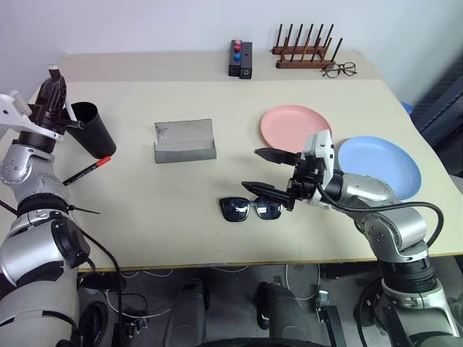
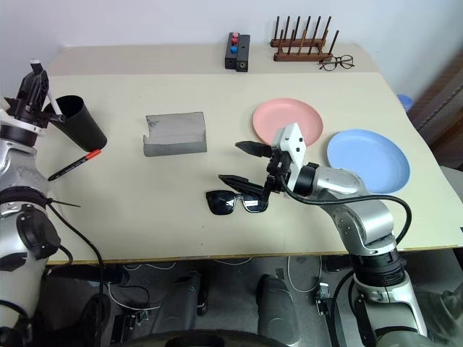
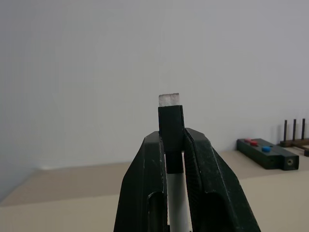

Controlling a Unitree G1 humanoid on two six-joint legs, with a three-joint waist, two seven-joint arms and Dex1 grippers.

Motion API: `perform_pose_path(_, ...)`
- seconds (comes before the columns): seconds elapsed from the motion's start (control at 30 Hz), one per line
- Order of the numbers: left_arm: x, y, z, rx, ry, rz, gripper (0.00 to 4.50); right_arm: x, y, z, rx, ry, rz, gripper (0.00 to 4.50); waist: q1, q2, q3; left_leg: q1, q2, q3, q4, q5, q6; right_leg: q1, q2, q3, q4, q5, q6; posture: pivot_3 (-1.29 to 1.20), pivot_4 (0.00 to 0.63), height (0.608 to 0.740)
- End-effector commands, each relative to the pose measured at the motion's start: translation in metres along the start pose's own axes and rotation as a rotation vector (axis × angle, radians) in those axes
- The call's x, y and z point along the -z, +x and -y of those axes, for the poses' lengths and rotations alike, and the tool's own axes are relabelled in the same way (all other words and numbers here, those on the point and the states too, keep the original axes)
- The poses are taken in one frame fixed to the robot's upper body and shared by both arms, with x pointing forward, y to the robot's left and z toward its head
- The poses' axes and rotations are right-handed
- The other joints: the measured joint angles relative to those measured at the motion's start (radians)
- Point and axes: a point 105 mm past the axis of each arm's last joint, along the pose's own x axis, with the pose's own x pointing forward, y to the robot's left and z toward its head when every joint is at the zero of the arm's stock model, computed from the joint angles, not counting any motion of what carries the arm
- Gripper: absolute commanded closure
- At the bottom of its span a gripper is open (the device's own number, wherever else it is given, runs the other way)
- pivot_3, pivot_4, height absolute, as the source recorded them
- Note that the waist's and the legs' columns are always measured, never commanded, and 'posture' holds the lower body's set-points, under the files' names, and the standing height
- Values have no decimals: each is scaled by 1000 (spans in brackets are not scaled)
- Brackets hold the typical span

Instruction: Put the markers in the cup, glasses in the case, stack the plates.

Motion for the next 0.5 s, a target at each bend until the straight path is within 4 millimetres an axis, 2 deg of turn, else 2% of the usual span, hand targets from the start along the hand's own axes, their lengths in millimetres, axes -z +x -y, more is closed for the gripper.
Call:
perform_pose_path(0.03, -14, 4, -2, 5, 36, 44, 4483, -15, -5, -5, -6, -33, 34, 96, 0, 0, 0, 0, 0, 0, 0, 0, 0, 0, 0, 0, 0, 0, 0, 0, 150, 740)
perform_pose_path(0.37, -10, 4, -4, -9, 23, 28, 4483, -16, -7, -5, 4, -21, 19, 96, 0, 0, 0, 0, 0, 0, 0, 0, 0, 0, 0, 0, 0, 0, 0, 0, 150, 740)
perform_pose_path(0.5, -11, 5, -4, -9, 21, 29, 2580, -16, -8, -4, 12, -23, 16, 96, 0, 0, 0, 0, 0, 0, 0, 0, 0, 0, 0, 0, 0, 0, 0, 0, 150, 740)
